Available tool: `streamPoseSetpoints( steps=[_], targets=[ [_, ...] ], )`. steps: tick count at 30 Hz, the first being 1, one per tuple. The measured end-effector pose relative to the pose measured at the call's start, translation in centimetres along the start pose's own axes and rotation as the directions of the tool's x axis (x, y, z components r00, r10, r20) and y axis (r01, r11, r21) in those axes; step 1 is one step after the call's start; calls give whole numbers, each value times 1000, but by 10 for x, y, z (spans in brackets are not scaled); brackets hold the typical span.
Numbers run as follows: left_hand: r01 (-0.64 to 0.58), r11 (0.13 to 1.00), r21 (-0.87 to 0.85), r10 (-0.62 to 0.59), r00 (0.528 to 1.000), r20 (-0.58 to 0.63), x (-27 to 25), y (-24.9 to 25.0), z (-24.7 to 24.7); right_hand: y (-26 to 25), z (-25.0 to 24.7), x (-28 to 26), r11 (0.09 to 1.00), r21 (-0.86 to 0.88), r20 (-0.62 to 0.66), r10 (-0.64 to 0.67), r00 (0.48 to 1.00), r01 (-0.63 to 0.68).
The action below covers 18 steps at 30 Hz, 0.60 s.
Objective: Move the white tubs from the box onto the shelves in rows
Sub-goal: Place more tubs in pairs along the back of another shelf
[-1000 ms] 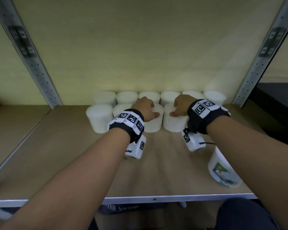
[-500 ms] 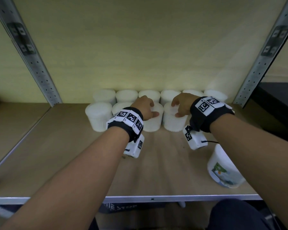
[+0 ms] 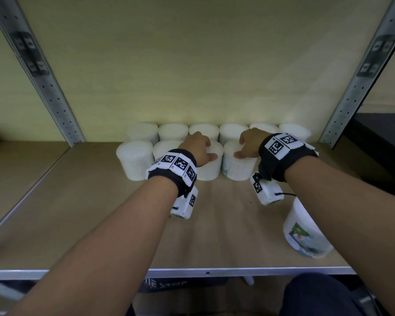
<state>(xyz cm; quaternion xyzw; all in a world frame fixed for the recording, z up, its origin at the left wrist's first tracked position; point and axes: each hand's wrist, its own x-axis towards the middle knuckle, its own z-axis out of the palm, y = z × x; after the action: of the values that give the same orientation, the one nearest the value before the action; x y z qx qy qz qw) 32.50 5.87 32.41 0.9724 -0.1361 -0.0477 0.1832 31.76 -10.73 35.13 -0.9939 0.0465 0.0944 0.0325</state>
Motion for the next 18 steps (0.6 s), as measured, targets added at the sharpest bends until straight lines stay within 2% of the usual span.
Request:
streamPoseSetpoints(
  steps=[6,13,18],
  targets=[
    [-4,1000,10,4,1000,-1,1,-1,1,-1,-6,-2,998,-44,43,-38,998,40],
    [-1,1000,10,1,1000,2,2,-1,1,4,-11,-5,995,34,92,-102,991,99],
    [1,1000,1,-1,1000,2,2,0,2,-1,-10,1,999,41,27,-17,999,16]
  ],
)
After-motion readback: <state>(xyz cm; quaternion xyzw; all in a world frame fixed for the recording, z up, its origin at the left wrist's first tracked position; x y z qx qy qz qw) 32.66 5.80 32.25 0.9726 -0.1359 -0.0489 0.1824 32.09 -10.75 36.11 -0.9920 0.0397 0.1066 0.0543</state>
